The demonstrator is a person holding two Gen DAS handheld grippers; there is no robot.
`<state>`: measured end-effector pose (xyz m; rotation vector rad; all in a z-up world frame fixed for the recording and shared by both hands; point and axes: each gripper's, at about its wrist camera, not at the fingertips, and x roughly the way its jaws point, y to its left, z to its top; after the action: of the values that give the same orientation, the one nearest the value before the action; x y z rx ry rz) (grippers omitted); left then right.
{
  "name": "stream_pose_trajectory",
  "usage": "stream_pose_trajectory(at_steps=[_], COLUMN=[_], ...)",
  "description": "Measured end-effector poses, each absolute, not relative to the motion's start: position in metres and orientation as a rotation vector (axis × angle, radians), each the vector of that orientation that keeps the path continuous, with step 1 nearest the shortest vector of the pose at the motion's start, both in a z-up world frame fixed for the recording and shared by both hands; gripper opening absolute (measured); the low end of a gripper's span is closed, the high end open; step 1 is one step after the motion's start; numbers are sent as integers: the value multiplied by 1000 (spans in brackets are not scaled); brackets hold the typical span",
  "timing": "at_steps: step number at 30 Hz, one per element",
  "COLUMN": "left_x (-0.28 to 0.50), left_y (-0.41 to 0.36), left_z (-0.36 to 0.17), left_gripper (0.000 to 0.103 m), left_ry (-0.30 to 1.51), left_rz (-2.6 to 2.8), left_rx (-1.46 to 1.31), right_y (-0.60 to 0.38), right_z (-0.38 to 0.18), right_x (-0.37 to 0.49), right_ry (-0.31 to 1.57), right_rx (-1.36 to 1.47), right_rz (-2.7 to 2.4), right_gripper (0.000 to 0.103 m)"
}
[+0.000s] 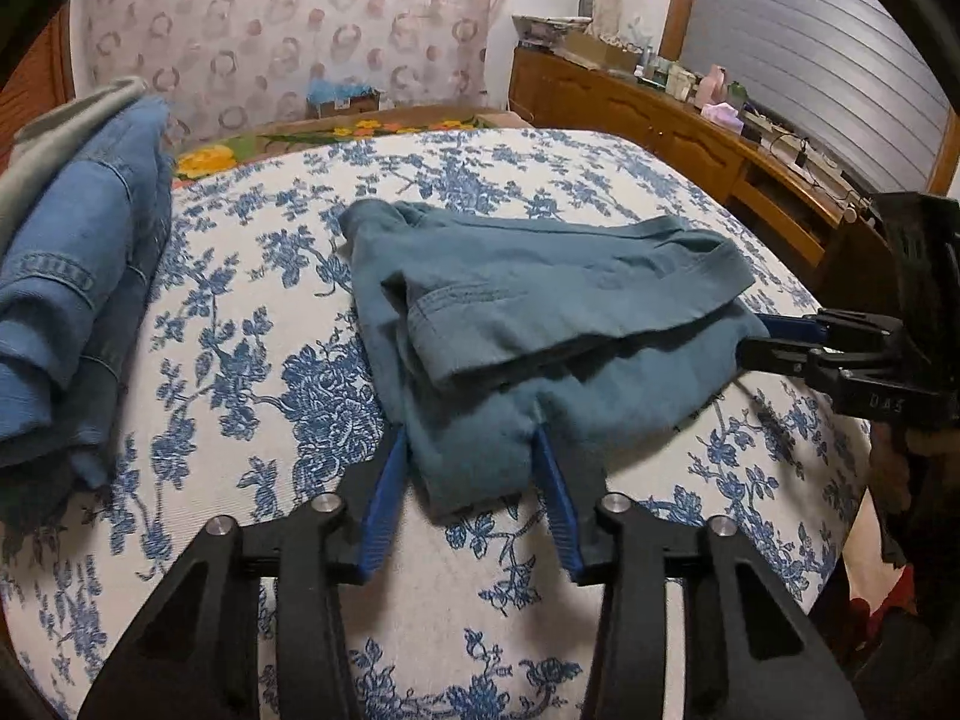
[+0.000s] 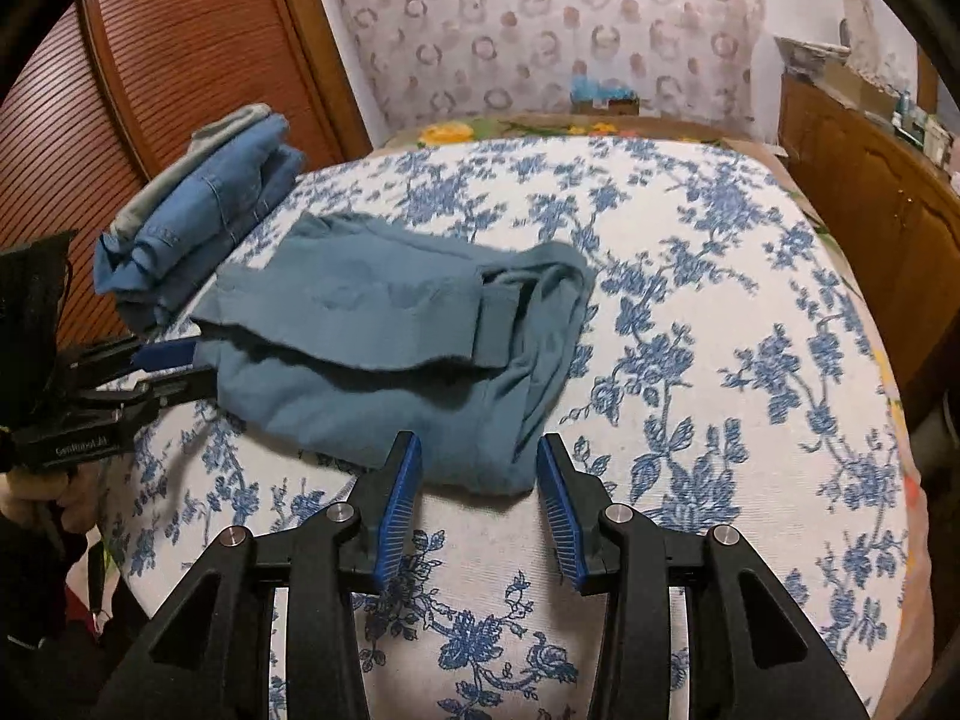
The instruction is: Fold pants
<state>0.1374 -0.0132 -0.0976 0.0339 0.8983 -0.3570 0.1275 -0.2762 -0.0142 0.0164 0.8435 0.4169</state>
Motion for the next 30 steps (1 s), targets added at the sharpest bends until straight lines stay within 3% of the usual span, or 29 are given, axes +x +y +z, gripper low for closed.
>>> stream_pose_trajectory(at_steps=[3,5,7,8,10,24,27,30], left_x=[140,139,135,133,126,60,56,58], left_y=[-12,-13,-14,-14,-13,-18,-24,-23], left_z=[-100,-99,-96,-95,-92,-71,-71,-70], left_gripper=[32,19,12,11,11,12,15,29], left_ry=[897,893,883,880,876,860,865,868], left_rz=[-370,-380,-384,-383,-383,-427,-412,-406], left_rx=[22,27,30,29,24,20,63,60], right_y=[-278,-278,-278,-276,-275,-291,-294,-294], right_z=[-13,-14,-15,-15,-16,0,1,6], right_x=[130,129,127,126,123,67,64,60], right_ry=[845,840,834,829,819,794,814,807], right_rx=[26,12,8,3,7,36,55,48], right_rz=[420,421,425,432,442,516,522,514], right_gripper=[43,32,16,15,10,10,10,10])
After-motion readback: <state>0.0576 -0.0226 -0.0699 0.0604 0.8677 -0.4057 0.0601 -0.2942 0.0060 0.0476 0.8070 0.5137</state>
